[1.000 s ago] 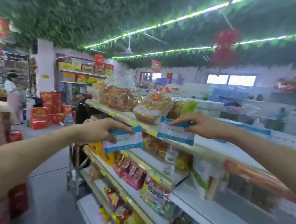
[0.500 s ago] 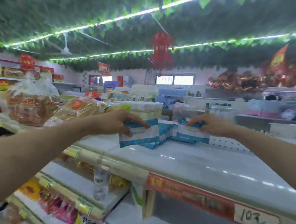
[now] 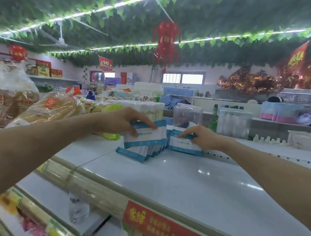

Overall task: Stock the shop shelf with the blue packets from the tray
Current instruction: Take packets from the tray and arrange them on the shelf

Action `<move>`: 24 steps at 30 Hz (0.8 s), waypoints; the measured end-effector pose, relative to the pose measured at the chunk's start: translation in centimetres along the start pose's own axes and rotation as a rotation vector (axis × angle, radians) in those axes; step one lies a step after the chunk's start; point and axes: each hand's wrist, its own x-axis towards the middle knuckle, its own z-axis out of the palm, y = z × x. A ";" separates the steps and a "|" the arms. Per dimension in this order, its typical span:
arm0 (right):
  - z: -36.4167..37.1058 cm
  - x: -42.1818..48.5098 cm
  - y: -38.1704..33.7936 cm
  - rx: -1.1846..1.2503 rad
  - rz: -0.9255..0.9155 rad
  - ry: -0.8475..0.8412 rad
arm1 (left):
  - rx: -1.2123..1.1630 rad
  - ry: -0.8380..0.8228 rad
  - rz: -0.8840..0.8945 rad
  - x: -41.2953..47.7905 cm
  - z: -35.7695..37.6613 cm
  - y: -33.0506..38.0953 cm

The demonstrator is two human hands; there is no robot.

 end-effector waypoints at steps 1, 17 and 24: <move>0.2 0.3 0.0 -0.016 -0.015 0.010 | -0.015 -0.003 0.000 0.4 -0.2 -0.3; -2.2 -4.0 -0.7 -0.372 0.109 0.242 | 0.165 -0.111 0.334 11.3 0.9 0.4; -4.2 -8.7 -0.8 -0.178 0.252 0.433 | 0.340 -0.237 0.454 16.5 6.9 -0.4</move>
